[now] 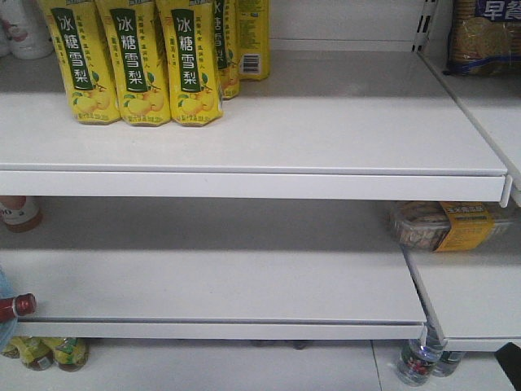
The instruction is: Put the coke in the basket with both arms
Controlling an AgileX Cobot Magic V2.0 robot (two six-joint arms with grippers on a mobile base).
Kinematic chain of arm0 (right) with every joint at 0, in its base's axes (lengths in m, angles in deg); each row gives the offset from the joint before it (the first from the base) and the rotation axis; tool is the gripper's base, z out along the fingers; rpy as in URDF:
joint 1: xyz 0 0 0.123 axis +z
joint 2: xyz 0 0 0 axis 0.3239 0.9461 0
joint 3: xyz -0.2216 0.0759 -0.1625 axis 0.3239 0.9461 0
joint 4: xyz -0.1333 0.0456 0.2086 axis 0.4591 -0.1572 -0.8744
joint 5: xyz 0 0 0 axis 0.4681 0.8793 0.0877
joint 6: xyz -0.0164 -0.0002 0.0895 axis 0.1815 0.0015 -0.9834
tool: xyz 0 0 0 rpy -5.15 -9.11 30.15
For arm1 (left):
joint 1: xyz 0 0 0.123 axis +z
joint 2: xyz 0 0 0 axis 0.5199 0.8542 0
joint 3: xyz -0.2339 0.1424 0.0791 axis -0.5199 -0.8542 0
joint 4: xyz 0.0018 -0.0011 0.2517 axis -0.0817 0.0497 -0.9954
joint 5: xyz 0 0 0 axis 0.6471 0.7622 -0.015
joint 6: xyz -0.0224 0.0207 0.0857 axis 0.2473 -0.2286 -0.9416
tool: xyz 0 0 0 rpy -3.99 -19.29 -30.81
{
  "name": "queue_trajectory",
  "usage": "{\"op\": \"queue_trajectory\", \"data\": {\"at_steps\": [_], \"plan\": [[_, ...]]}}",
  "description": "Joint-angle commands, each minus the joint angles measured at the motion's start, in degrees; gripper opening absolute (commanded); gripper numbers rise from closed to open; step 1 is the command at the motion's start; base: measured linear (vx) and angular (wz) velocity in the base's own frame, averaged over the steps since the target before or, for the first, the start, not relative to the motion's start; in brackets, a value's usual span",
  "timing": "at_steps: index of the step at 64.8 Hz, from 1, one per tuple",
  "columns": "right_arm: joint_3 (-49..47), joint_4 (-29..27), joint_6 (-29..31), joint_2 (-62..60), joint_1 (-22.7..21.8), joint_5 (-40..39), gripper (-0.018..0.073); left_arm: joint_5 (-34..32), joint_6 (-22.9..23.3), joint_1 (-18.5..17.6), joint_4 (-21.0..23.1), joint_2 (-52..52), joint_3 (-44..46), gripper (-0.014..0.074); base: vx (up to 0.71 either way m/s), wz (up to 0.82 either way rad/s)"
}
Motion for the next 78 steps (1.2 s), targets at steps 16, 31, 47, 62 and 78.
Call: {"op": "queue_trajectory", "data": {"at_steps": [16,31,47,62,78], "plan": [[0.99,-40.08,48.74,-4.44,-14.62,-1.78,-0.0005,-10.21,-2.04,0.05,-2.63,-1.54,-0.15,-0.0005,0.0,0.0],[1.06,-67.9,91.28,-11.85,-30.31,-10.94,-0.0005,-10.21,-2.04,0.05,-2.63,-1.49,-0.15,-0.0005,0.0,0.0],[1.1,-62.28,103.92,-11.74,-31.46,-17.77,-0.0005,-10.1,-2.04,0.05,-2.63,-1.48,-0.15,-0.0005,0.0,0.0],[1.1,-53.85,102.95,-11.74,-27.0,-18.76,-0.0005,-10.1,-2.04,0.05,-2.63,-1.48,-0.15,-0.0005,0.0,0.0],[1.1,-53.06,102.36,-11.74,-24.8,-18.76,-0.0005,-10.1,-2.04,0.05,-2.63,-1.48,-0.15,-0.0005,0.0,0.0]]}}
